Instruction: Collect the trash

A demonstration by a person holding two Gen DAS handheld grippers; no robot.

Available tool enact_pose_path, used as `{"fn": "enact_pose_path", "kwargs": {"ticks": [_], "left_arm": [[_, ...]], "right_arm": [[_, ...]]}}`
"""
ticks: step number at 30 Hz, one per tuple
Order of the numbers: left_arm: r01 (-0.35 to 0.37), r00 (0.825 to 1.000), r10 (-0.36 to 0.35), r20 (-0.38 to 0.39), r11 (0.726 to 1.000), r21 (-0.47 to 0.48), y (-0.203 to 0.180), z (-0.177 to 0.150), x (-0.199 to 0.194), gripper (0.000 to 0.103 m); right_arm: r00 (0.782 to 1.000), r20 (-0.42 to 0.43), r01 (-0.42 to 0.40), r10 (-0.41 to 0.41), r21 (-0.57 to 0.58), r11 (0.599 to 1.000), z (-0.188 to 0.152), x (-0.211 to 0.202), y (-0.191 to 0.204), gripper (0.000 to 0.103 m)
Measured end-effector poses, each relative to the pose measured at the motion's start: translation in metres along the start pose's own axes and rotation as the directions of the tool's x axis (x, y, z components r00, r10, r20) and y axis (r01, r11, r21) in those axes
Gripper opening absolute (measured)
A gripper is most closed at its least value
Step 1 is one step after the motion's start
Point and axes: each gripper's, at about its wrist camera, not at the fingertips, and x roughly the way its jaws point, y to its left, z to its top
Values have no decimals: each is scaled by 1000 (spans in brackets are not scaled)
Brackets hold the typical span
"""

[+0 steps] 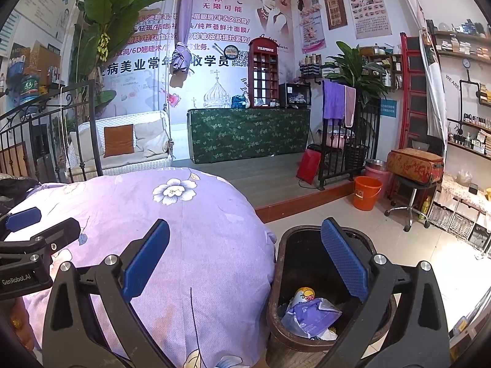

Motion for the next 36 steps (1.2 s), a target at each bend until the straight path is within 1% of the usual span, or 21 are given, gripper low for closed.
{"fn": "enact_pose_path", "kwargs": {"ticks": [22, 28, 36], "left_arm": [[0, 1000, 0, 0, 1000, 8, -2, -1, 1, 97], [12, 1000, -12, -4, 1000, -4, 0, -1, 3, 97], [15, 1000, -15, -9, 1000, 7, -1, -4, 5, 97]], "right_arm": [[1000, -5, 1, -1, 5, 1000, -3, -2, -3, 97], [1000, -10, 2, -2, 9, 1000, -2, -2, -4, 97], [1000, -19, 5, -4, 20, 1000, -4, -1, -6, 97]]}}
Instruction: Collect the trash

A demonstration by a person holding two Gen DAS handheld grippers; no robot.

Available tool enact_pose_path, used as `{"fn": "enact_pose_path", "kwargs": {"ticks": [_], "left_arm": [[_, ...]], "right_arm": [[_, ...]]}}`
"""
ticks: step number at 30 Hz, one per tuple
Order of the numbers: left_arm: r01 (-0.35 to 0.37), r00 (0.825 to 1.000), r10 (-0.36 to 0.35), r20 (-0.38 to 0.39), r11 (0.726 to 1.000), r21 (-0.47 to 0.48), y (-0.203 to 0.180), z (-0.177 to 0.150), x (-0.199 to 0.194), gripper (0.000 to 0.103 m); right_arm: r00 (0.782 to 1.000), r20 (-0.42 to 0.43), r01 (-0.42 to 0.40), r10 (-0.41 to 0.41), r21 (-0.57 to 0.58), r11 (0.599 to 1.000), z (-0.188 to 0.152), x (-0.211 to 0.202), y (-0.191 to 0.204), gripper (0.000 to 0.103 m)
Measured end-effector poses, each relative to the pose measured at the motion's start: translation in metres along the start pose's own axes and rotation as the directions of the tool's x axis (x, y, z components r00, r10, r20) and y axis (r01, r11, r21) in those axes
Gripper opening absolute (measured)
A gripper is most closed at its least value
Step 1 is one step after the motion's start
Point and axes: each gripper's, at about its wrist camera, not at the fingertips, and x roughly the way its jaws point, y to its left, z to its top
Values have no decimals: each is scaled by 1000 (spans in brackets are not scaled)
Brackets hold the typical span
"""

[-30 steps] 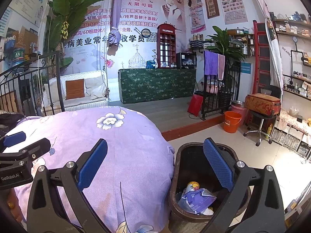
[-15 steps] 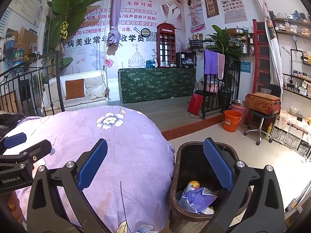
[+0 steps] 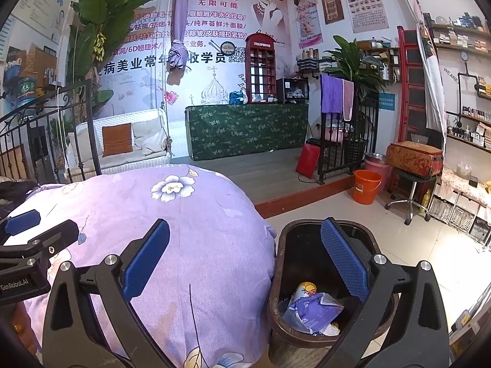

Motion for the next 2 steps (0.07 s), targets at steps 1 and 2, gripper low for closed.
{"fn": "enact_pose_path", "kwargs": {"ticks": [1, 2], "left_arm": [[-2, 1000, 2, 0, 1000, 1, 0, 0, 0, 97], [-3, 1000, 3, -2, 1000, 1, 0, 0, 0, 97]], "right_arm": [[1000, 0, 0, 0, 0, 1000, 0, 0, 0, 97], [1000, -1, 1, -1, 0, 1000, 0, 0, 0, 97]]}}
